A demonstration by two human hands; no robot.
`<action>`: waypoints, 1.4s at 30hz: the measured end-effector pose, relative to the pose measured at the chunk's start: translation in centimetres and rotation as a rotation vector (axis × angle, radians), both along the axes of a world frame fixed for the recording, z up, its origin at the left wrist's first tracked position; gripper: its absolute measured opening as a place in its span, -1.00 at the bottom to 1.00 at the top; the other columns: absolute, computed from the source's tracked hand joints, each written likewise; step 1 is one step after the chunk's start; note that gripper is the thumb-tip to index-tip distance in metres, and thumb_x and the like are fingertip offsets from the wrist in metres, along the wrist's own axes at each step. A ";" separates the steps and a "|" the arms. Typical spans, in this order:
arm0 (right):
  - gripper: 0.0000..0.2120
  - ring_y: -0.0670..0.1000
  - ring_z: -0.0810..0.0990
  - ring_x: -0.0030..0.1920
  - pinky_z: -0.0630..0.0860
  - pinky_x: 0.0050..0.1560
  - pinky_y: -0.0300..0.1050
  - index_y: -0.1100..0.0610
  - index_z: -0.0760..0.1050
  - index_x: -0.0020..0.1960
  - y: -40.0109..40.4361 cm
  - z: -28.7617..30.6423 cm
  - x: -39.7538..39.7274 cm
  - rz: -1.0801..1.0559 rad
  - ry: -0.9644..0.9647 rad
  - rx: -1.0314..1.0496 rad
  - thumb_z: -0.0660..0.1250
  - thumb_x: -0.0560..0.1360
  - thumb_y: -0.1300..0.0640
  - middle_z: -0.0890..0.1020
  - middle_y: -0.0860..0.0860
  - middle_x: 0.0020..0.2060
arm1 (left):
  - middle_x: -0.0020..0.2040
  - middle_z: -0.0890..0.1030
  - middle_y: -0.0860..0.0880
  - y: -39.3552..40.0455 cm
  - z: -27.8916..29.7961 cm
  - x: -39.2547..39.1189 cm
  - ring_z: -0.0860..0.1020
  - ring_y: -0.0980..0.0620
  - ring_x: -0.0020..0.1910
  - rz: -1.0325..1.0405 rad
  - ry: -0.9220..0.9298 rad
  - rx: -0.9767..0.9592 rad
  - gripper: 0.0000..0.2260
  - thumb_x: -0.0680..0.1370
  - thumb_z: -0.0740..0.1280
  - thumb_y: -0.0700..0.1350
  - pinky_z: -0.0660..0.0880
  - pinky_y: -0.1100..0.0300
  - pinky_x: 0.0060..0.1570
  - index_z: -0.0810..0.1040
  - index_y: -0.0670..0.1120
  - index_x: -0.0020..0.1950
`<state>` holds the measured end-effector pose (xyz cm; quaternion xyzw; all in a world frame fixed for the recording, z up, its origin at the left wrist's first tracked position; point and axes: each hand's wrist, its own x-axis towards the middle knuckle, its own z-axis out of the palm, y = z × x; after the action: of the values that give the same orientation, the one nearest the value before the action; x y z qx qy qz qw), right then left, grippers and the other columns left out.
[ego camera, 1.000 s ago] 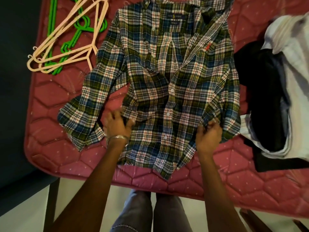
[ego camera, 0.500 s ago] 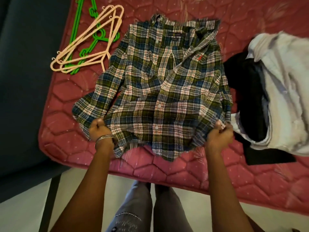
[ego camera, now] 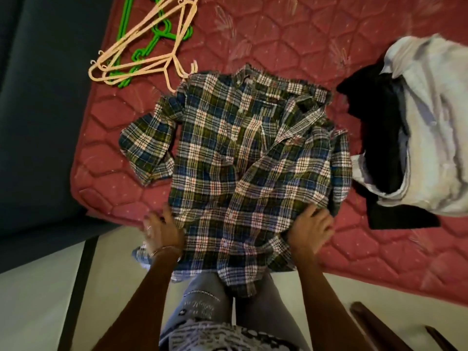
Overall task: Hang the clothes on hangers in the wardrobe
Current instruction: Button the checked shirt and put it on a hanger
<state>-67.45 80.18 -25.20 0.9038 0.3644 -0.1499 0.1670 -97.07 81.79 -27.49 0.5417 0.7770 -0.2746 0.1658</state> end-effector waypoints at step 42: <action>-0.78 0.03 0.62 -0.19 0.57 -0.13 -0.09 0.26 0.55 0.04 14.2 -4.7 -4.7 -0.096 0.845 0.486 0.46 0.43 0.26 0.62 0.03 -0.26 | -0.03 0.63 -0.16 16.2 -2.3 16.0 0.58 -0.12 0.01 0.306 -0.635 0.177 -0.86 0.54 0.26 -0.25 0.48 0.06 0.04 0.62 -0.22 -0.05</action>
<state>-72.13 94.42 -29.91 0.7925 0.3828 -0.4216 -0.2182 -81.12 98.00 -29.79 0.4895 0.7797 0.0038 0.3904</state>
